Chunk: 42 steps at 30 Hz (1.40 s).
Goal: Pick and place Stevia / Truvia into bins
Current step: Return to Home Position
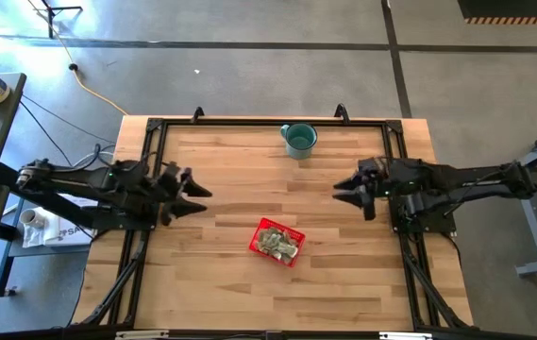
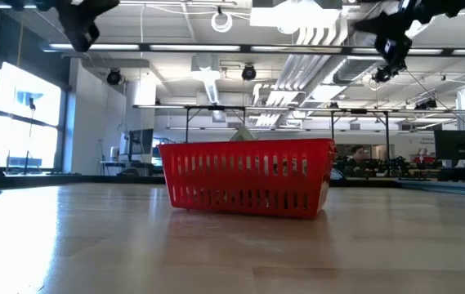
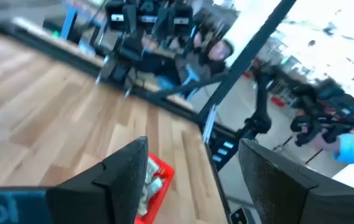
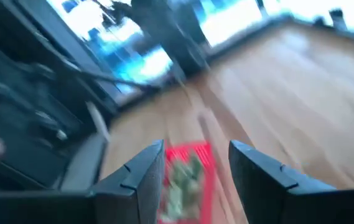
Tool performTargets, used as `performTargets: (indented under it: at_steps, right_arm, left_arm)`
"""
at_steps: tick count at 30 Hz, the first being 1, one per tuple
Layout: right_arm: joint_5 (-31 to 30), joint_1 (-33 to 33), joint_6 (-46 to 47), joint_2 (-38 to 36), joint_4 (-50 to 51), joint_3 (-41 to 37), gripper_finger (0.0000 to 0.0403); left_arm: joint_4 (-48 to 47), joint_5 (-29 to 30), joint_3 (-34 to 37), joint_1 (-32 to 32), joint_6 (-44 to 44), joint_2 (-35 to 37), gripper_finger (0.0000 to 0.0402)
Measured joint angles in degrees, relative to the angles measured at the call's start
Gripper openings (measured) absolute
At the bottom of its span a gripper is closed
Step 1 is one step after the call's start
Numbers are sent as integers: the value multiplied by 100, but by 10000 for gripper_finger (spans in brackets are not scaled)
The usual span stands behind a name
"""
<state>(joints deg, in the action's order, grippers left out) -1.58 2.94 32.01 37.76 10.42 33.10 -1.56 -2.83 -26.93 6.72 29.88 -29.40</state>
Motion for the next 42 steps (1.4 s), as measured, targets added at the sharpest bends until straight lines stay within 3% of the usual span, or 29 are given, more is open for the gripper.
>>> performTargets:
  at_steps: [5, 10, 14, 20, 24, 29, 42]
  right_arm:
    - [-53, 2, -617, -613, -1355, -481, 169]
    - [-235, 4, -1271, -961, -3442, -1479, 169]
    - [-95, 4, -1217, -1007, -4960, -2303, 170]
    - [52, 4, -1094, -1017, -6208, -3144, 168]
    - [-127, -104, -1192, -1036, -5864, -3250, 169]
    - [-226, -398, -1076, -1056, -5324, -3250, 174]
    - [-596, -522, -999, -1047, -3585, -3252, 169]
  left_arm:
    - [93, 48, 615, 0, -142, 864, 282]
    - [203, 46, 1204, 0, -247, 1435, 282]
    - [196, 96, 1445, 0, -381, 1841, 282]
    - [-224, 976, 1553, 0, -607, 2124, 282]
    - [-1029, 1666, 1559, 0, -158, 2120, 282]
    - [-1573, 2015, 1559, 0, 179, 2143, 282]
    - [-2265, 1884, 1559, 2, 184, 2135, 282]
